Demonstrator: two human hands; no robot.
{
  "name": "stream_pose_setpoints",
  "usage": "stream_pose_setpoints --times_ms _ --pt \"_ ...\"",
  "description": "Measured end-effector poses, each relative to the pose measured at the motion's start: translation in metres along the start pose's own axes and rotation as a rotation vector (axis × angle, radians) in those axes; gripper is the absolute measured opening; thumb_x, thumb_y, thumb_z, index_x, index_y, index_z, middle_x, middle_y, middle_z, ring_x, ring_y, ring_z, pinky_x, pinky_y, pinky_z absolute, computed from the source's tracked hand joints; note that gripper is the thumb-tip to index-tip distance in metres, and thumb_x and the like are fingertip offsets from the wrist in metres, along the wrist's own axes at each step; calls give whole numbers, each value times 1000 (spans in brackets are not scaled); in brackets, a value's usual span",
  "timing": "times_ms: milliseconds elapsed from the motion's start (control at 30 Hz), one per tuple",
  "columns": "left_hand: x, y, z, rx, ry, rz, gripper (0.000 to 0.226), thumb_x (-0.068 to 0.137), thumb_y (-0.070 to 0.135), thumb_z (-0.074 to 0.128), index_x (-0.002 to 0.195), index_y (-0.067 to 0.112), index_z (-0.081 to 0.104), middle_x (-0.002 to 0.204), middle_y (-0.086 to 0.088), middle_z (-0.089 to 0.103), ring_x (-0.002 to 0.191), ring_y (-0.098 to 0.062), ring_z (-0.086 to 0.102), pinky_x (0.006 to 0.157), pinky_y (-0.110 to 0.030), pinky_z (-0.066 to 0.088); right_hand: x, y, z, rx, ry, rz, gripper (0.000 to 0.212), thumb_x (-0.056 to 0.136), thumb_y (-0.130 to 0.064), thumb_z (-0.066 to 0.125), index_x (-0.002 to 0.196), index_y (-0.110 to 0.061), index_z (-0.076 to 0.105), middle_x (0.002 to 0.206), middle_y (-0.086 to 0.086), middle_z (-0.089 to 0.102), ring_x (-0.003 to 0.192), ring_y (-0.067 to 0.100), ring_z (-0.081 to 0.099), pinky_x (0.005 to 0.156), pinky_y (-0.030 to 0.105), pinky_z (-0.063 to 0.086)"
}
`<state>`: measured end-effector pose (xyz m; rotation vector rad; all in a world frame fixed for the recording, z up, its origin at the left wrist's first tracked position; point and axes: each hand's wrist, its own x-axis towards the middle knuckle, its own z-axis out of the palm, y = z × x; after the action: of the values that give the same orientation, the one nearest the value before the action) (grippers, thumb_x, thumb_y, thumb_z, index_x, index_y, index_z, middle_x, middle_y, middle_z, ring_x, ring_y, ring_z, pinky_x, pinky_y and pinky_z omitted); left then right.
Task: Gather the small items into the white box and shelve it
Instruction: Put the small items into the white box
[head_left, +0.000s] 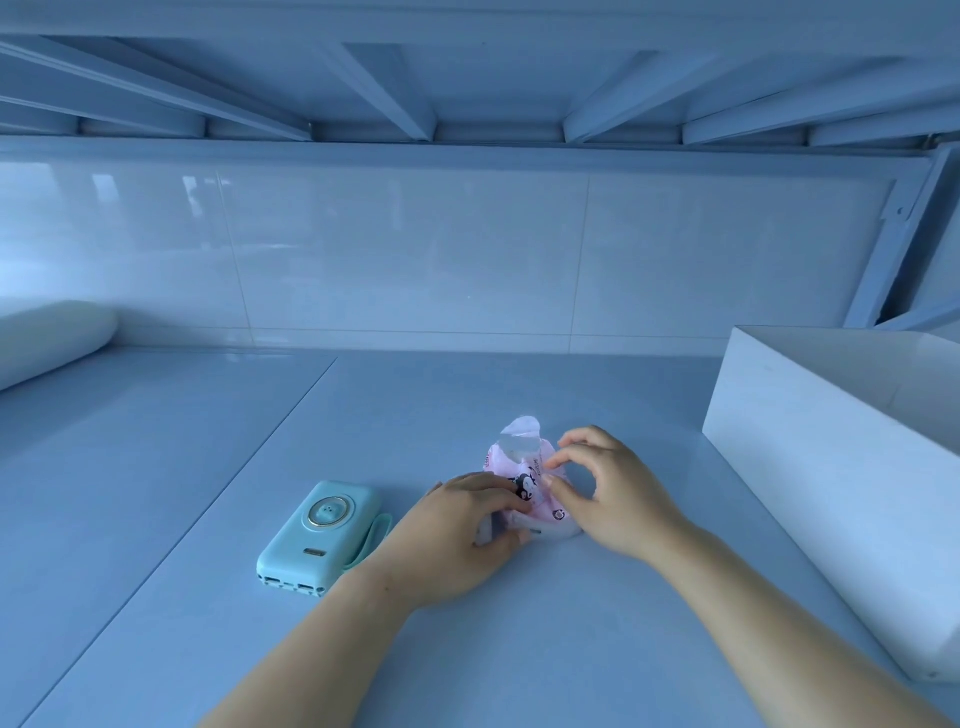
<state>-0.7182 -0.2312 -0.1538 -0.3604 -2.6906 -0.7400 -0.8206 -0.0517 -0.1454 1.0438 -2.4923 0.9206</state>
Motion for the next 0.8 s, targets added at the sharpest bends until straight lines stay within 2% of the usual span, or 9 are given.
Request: stream_pose_setpoints --times_ms 67,167,267,367,567,633,733,800 --pt "0 1 1 20 9 -7 23 89 39 53 110 35 60 118 17 56 112 -2 47 95 -35 41 0 -1 0 -5 -25 1 21 85 -30 59 105 -25 61 109 -15 50 105 7 50 86 32 46" --pt "1 1 2 124 29 -20 31 90 44 49 119 37 54 132 15 46 124 -4 38 99 -37 36 0 0 1 -8 -80 7 37 88 -28 56 123 -22 51 126 -9 50 117 10 46 94 26 39" --pt "1 -2 1 197 9 -81 39 90 48 44 128 38 48 140 12 39 131 -7 30 105 -40 30 -1 0 2 13 -141 29 45 91 -26 51 134 -25 39 138 -11 43 125 7 38 96 20 31" --pt "1 -3 1 240 5 -132 44 90 52 42 131 35 44 141 13 38 131 -7 30 107 -43 29 -2 -3 5 2 -175 11 48 90 -19 47 136 -25 37 140 -11 40 127 6 33 96 17 27" --pt "3 -3 1 282 43 -158 44 92 52 39 133 36 39 140 15 37 131 -8 30 106 -41 30 -2 -4 5 -24 -206 -7 49 88 -14 45 135 -23 36 135 -6 37 126 12 29 99 24 31" --pt "2 -4 2 266 31 -154 42 93 50 38 132 36 41 140 16 38 131 -8 31 107 -40 30 -2 -4 4 -27 -229 4 50 88 -15 44 136 -24 34 139 -6 30 130 12 23 99 24 29" --pt "3 -6 3 256 9 -149 40 94 48 36 132 38 42 140 16 38 131 -7 30 108 -41 30 -2 -4 5 -18 -256 14 52 88 -16 42 137 -27 31 149 -13 13 132 3 9 95 21 25" --pt "3 -6 3 253 7 -140 39 94 48 35 131 37 43 139 16 40 130 -8 31 107 -40 31 -1 -5 5 -12 -256 7 54 87 -16 42 139 -26 29 151 -14 11 132 1 6 96 20 22"
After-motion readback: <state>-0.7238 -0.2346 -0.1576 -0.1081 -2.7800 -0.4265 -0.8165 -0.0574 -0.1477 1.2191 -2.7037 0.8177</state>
